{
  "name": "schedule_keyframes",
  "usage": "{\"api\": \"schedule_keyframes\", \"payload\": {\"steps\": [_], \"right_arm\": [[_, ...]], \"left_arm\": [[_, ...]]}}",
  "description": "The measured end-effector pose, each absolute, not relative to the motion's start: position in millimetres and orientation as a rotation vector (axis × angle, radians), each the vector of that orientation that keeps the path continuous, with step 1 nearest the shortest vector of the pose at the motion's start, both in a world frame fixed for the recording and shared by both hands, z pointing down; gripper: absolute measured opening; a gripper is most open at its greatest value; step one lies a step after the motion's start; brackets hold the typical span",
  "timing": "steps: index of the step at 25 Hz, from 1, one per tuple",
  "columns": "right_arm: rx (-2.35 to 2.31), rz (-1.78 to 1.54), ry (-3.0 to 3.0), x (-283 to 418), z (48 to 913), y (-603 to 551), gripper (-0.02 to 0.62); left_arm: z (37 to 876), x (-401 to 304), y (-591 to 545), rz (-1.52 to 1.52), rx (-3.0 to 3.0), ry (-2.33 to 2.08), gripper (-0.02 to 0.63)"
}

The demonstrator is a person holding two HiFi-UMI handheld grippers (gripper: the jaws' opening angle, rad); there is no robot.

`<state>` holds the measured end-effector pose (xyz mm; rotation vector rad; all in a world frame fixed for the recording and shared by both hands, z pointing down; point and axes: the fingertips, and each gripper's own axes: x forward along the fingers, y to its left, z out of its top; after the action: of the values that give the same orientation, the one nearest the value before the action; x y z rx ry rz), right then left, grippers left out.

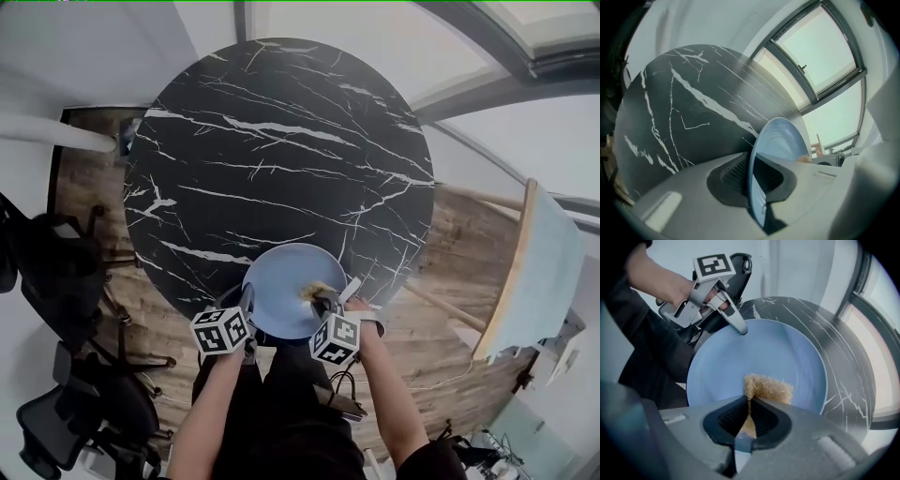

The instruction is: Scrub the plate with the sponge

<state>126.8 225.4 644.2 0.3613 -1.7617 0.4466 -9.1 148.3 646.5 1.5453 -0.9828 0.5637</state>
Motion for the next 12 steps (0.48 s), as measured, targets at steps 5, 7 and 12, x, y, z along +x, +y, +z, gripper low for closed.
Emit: {"api": "schedule_keyframes", "payload": {"steps": [5, 7, 12], "right_arm": [[0.304, 0.488, -1.757, 112.6, 644.8, 259.0, 0.023], [0.28, 0.491, -1.751, 105.9, 645.1, 270.4, 0.023], [0.221, 0.499, -1.732, 87.8, 647.8, 284.1, 0.023]], "left_arm": [[646.4, -9.9, 147.7, 0.56, 1.544, -0.986, 0.029], [646.3, -8.8, 147.8, 0.563, 1.547, -0.982, 0.028], [646.6, -8.7, 148.7, 0.568, 1.553, -0.979, 0.029]]}}
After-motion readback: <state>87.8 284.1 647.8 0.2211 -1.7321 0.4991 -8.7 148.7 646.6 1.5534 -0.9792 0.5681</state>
